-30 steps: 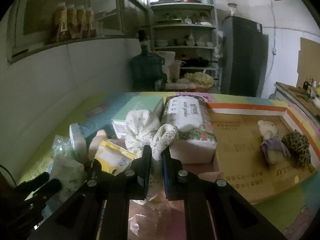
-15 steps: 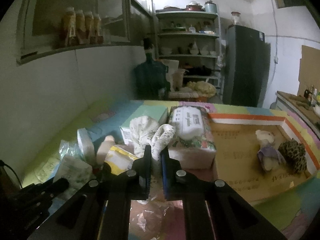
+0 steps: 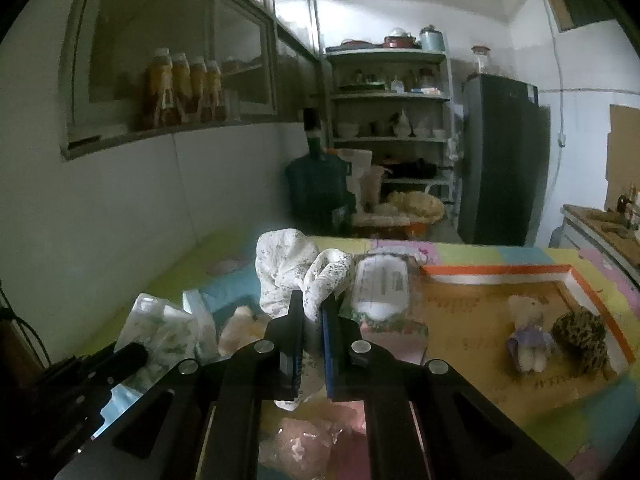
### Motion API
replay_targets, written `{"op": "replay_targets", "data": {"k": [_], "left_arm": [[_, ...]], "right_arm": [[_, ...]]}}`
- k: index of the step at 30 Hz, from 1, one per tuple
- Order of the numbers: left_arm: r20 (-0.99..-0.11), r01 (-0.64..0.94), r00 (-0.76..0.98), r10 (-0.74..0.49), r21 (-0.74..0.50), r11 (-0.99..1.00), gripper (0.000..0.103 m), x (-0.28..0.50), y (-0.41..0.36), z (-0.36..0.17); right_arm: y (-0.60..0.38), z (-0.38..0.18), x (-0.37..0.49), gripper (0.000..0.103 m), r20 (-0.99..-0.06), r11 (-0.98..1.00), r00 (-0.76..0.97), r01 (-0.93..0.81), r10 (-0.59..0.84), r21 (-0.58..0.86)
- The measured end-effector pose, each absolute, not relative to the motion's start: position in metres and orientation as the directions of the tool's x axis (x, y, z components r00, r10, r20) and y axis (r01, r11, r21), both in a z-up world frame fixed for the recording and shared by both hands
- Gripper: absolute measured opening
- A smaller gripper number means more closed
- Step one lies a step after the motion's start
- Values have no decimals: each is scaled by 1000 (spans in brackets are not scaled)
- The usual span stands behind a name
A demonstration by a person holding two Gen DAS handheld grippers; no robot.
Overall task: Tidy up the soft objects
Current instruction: 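Grasp the white floral cloth with the right tool while the left grasps a clear plastic bag, then carry the white floral cloth and clear plastic bag over the cardboard box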
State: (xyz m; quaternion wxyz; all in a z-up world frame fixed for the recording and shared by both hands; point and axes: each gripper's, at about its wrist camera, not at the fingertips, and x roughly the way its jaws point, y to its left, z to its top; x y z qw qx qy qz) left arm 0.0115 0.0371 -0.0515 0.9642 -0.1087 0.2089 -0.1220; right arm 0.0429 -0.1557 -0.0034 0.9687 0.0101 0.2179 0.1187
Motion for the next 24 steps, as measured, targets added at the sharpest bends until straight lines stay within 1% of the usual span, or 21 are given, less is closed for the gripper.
{"op": "replay_targets", "data": {"k": [8, 16, 24], "left_arm": [[-347, 220, 891, -293, -234, 947, 17, 22, 18, -28], [-347, 261, 880, -324, -217, 941, 17, 40, -13, -8], [-363, 298, 858, -364, -225, 928, 17, 59, -46, 3]], "right_arm": [[-165, 14, 41, 8, -373, 971, 897, -229, 237, 66], [-185, 24, 42, 7, -343, 976, 913, -207, 220, 74], [-216, 27, 43, 8, -325, 979, 925, -178, 199, 94]]}}
